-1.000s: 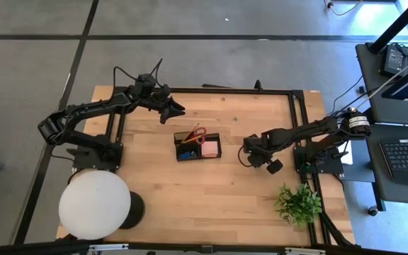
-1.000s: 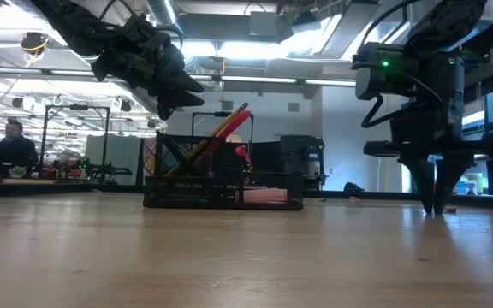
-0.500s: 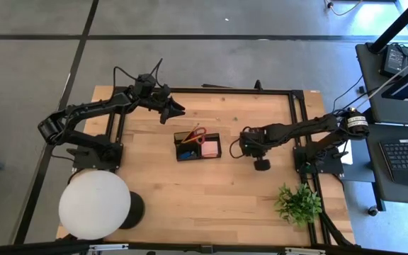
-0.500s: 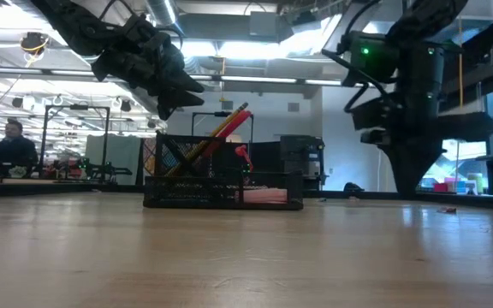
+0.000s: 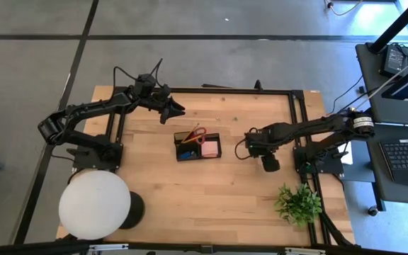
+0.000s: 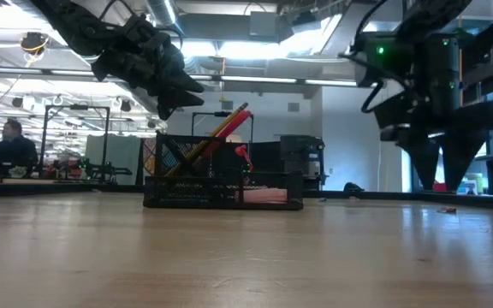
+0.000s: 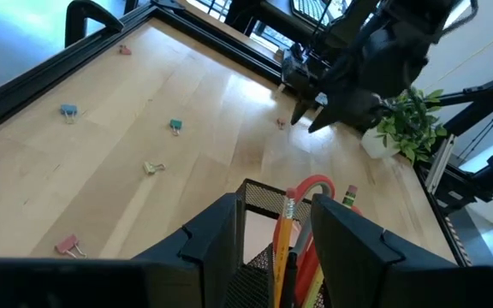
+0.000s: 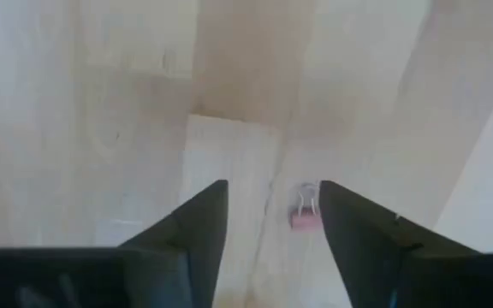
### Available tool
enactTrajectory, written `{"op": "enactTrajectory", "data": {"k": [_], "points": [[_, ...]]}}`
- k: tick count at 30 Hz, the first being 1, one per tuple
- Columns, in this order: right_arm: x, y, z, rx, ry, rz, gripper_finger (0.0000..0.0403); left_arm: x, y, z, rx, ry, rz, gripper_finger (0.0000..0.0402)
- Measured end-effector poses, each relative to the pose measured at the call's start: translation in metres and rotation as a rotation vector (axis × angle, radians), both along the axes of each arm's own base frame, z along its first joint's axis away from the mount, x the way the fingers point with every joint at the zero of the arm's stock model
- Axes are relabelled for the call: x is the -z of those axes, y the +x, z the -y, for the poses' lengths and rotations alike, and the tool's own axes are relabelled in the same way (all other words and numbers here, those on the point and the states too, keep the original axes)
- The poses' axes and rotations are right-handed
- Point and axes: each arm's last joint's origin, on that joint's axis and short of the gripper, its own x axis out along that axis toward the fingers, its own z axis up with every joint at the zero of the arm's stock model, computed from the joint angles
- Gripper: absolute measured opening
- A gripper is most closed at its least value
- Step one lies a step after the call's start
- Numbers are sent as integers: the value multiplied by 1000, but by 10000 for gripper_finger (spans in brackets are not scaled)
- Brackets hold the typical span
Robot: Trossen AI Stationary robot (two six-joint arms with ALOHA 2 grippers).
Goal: Pick and place office supplies into organizer
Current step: Put the pink binder clip into the desk organizer
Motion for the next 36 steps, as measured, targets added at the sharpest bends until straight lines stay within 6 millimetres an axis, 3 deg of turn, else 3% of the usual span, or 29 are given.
{"op": "enactTrajectory", "data": {"k": [6,9,17,36], "points": [[-24,-14,8,-19,-14,103,210,1,0,0,2,-6,-11,147],[-26,-17,10,-55,-17,92,215,2,-1,1,9,5,-18,147],[-7,-31,18,-25,-17,5,216,2,-1,1,14,15,-20,147],[17,-34,19,-71,-75,72,216,2,-1,1,12,13,-21,147]]}}
